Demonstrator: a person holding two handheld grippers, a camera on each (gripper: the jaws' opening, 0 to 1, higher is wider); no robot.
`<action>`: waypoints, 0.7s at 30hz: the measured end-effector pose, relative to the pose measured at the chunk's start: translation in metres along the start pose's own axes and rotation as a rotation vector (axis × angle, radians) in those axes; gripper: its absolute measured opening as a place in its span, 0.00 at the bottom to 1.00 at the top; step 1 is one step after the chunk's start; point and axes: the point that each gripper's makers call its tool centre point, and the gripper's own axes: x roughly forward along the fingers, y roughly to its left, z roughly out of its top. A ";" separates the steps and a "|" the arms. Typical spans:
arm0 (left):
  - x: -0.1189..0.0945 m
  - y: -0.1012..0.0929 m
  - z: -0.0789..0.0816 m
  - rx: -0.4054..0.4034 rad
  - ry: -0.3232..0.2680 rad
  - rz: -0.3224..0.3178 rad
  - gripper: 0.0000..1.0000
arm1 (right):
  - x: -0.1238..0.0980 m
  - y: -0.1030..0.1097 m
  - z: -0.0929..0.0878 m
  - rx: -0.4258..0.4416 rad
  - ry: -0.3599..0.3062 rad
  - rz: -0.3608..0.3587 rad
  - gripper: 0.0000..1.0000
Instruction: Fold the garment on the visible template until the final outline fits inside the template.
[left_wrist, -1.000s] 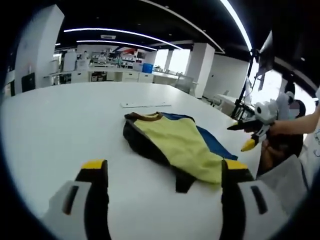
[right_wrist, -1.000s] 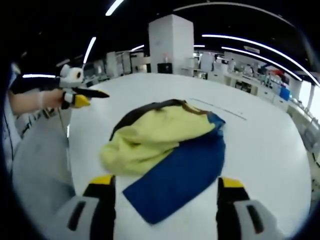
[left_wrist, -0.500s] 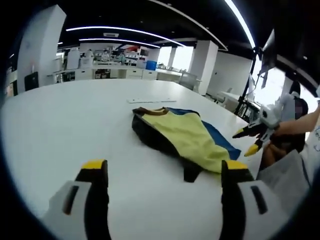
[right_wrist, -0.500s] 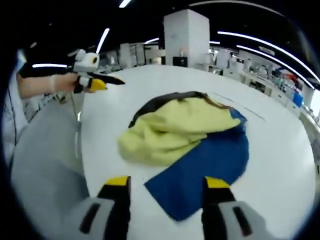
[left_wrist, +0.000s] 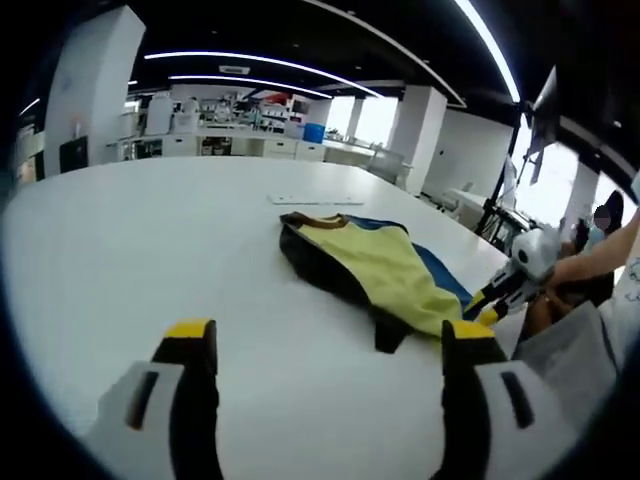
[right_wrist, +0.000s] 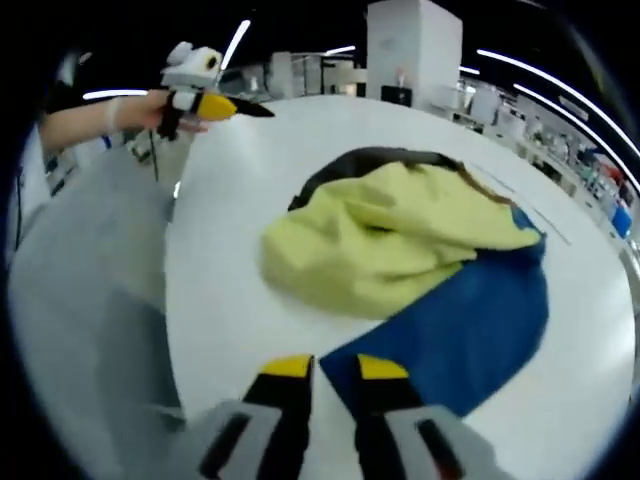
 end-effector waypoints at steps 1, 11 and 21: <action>-0.001 0.001 -0.001 -0.004 -0.001 0.001 0.90 | 0.000 -0.001 0.000 -0.007 0.003 -0.001 0.07; 0.000 -0.001 -0.006 -0.021 0.003 -0.001 0.89 | 0.001 0.000 0.001 -0.038 0.003 -0.021 0.00; 0.010 -0.003 0.003 -0.010 0.004 -0.021 0.88 | -0.050 -0.040 0.046 0.330 -0.243 -0.017 0.00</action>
